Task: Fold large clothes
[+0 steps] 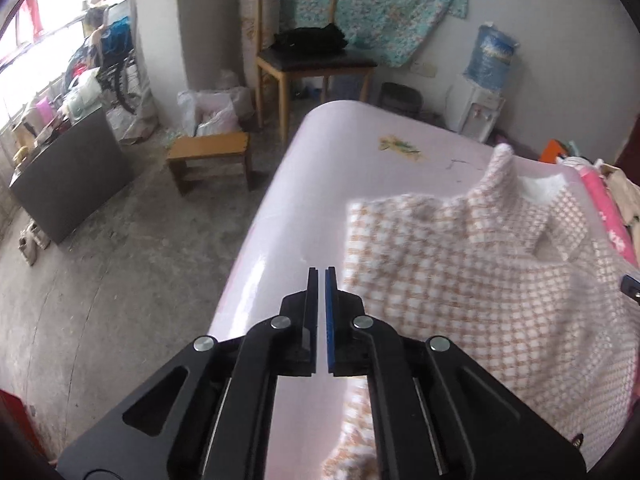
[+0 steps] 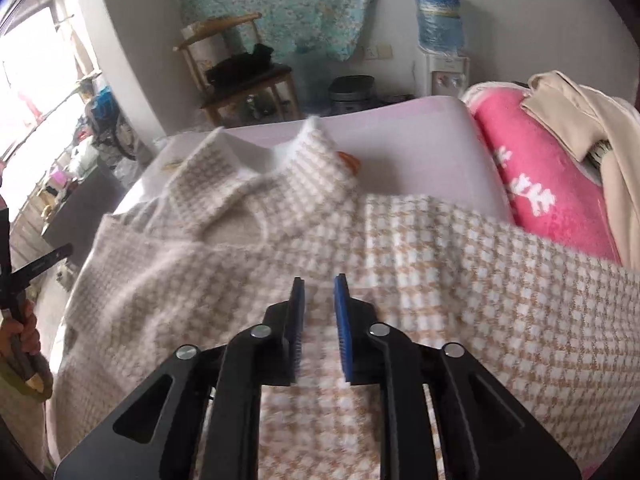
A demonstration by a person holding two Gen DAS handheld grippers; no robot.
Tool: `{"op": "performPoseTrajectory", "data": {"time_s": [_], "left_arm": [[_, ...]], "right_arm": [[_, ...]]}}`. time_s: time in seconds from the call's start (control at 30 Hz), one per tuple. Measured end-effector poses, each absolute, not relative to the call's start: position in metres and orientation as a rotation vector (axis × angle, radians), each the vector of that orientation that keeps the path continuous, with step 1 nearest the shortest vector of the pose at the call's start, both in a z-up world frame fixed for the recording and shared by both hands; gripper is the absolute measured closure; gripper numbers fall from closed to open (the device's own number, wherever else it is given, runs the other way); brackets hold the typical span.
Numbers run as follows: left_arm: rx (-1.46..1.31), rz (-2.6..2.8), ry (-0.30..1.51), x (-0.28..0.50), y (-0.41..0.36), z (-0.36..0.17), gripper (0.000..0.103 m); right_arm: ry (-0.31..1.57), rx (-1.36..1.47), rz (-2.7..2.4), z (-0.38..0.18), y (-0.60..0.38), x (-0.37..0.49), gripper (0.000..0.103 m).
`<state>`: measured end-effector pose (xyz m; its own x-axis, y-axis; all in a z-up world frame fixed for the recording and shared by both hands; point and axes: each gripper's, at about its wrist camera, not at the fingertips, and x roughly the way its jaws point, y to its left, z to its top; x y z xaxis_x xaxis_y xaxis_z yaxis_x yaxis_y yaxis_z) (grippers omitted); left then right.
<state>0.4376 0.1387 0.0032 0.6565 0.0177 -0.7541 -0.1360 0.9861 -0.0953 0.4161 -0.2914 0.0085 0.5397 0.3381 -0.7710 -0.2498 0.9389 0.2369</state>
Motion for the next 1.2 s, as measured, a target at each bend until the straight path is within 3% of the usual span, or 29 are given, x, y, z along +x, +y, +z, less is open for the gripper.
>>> {"op": "performPoseTrajectory", "data": {"time_s": [0.03,0.23,0.47,0.57,0.63,0.83,0.9,1.0,1.2], "left_arm": [[-0.146,0.037,0.853,0.436,0.130,0.005,0.082],[-0.156,-0.132,0.967,0.432,0.068,-0.025,0.054],[-0.129,-0.096,0.951,0.417,0.059,-0.044,0.050],[-0.150,-0.100,0.936,0.421,0.060,-0.045,0.044],[-0.144,-0.104,0.931,0.421,0.057,-0.044,0.034],[-0.085,-0.099,0.936,0.419,0.048,-0.046,0.024],[-0.080,-0.111,0.940,0.418,0.048,-0.047,0.023],[-0.085,-0.136,0.927,0.414,0.049,-0.048,0.020],[-0.064,-0.100,0.940,0.415,0.039,-0.043,0.019]], "right_arm": [[0.954,0.094,0.391,0.006,-0.282,0.415,0.065],[1.060,-0.043,0.471,-0.023,-0.213,0.429,0.063],[1.070,-0.151,0.228,-0.012,-0.212,0.439,0.062],[1.042,-0.151,0.321,0.004,-0.192,0.435,0.062],[1.031,-0.215,0.418,0.004,-0.162,0.427,0.061],[1.021,-0.351,0.475,-0.030,-0.132,0.405,0.043],[1.046,-0.288,0.455,-0.032,-0.153,0.398,0.032],[1.069,-0.164,0.448,-0.033,-0.199,0.387,0.027],[1.040,-0.044,0.378,-0.013,-0.247,0.367,0.029]]}}
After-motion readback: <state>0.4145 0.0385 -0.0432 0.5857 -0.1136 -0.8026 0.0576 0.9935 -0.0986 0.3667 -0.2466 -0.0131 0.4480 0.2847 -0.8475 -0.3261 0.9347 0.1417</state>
